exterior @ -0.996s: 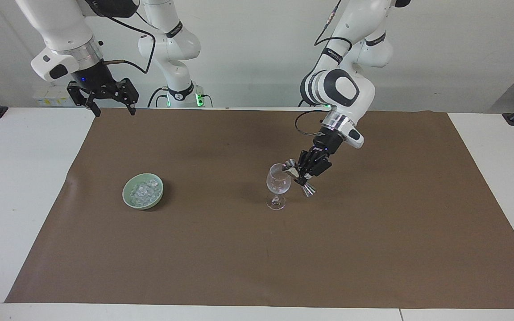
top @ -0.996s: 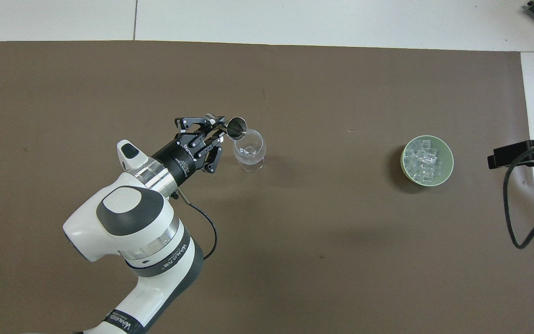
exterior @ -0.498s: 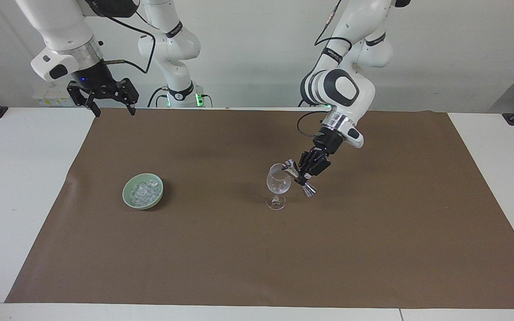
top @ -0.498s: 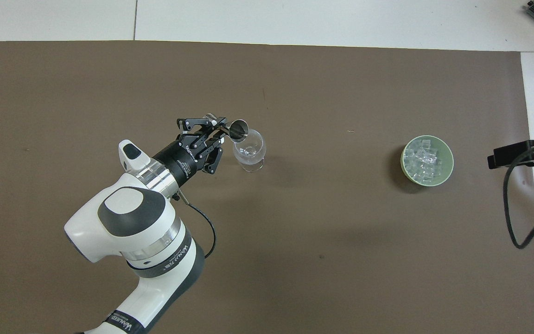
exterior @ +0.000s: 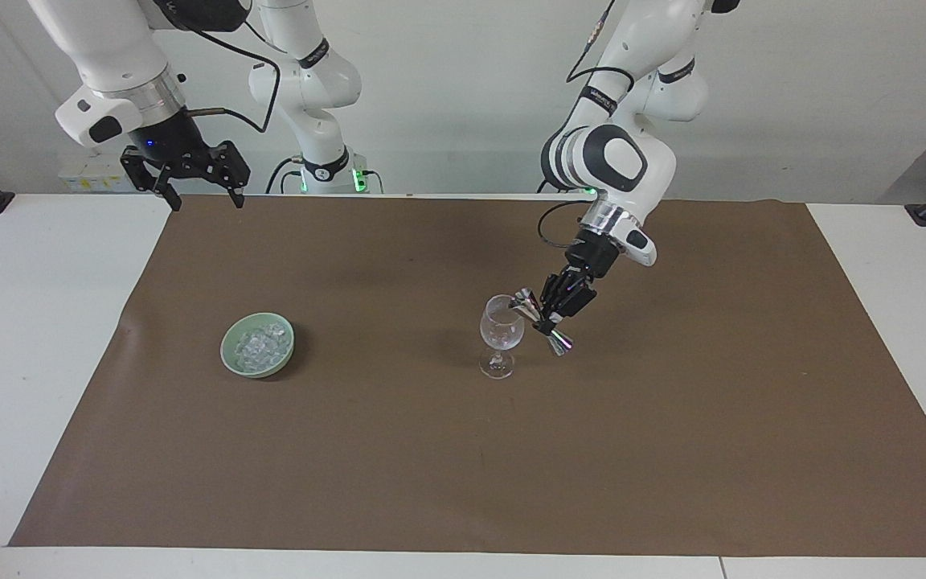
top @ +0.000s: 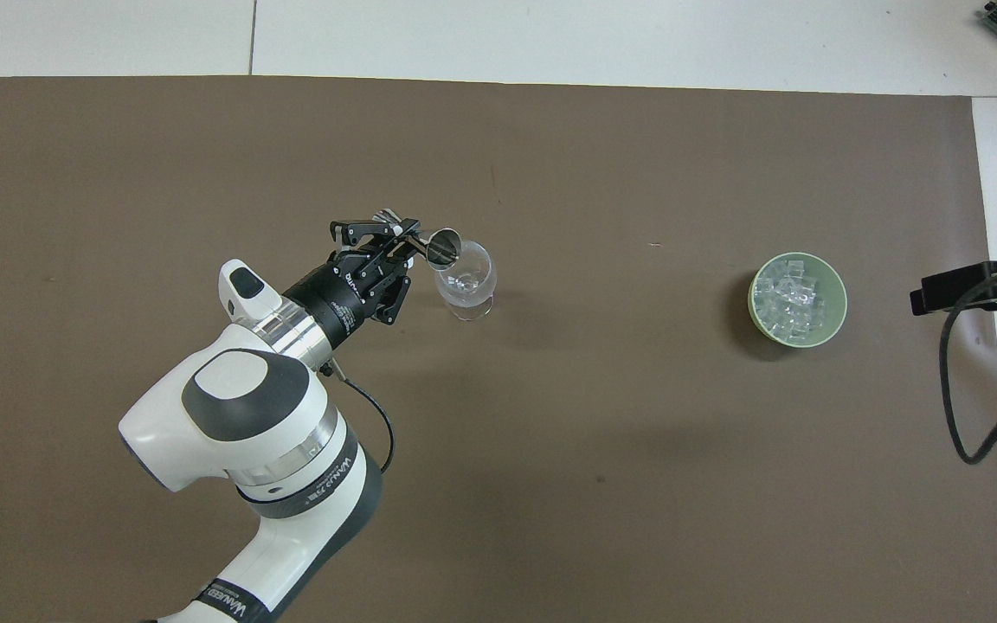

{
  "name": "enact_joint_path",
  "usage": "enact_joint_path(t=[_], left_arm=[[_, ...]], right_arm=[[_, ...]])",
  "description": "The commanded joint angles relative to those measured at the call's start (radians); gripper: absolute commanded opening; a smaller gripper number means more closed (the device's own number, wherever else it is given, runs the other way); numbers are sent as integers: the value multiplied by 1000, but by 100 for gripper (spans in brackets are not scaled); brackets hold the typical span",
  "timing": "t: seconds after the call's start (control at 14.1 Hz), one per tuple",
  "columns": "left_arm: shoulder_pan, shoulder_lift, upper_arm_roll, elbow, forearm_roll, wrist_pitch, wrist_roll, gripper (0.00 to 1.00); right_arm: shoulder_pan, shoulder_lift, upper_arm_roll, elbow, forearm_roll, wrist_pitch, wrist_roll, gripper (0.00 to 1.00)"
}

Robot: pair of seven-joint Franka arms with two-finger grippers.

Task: Pour wine and add ice with both arms
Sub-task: 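Tilt the metal cup over the clear glass with the left gripper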

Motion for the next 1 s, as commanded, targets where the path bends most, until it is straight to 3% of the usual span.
enact_joint_path(t=[0.0,0.92], left_arm=[[-22,-12,11,6,-12,40,22,0],[-31,-4,10,22,0,80,93,0]], right_arm=[[-6,-20,2,-20,3,-4,-21,100],[-6,-20,2,-20,3,-4,-21,100]])
